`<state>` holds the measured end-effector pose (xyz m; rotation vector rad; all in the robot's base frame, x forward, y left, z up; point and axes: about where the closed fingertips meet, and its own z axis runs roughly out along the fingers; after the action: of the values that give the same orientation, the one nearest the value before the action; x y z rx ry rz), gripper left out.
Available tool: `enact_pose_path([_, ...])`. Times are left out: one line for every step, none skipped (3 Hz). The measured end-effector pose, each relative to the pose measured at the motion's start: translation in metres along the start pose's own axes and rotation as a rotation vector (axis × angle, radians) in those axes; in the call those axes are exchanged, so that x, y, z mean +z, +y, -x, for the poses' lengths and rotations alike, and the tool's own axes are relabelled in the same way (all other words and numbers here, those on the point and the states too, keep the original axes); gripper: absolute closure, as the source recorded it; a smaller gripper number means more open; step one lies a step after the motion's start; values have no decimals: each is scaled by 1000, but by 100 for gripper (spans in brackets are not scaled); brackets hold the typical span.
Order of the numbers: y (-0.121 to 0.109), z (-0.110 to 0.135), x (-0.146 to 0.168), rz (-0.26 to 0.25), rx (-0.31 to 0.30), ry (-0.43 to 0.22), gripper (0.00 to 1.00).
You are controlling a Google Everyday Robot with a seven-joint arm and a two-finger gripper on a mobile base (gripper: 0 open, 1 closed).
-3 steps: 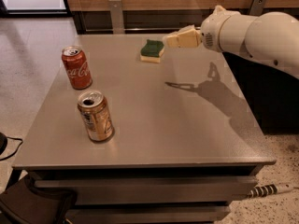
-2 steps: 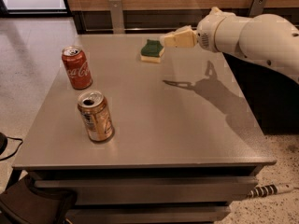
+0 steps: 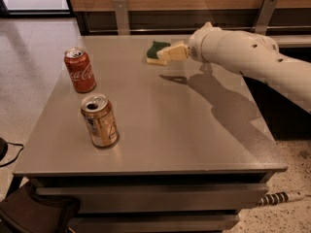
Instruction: Pick sponge
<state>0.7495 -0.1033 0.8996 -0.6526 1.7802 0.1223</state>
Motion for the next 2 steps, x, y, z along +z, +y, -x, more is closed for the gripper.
enact_pose_path([5, -23, 21, 21, 31, 32, 0])
enact_pose_path([-6, -49, 42, 48, 97, 28, 0])
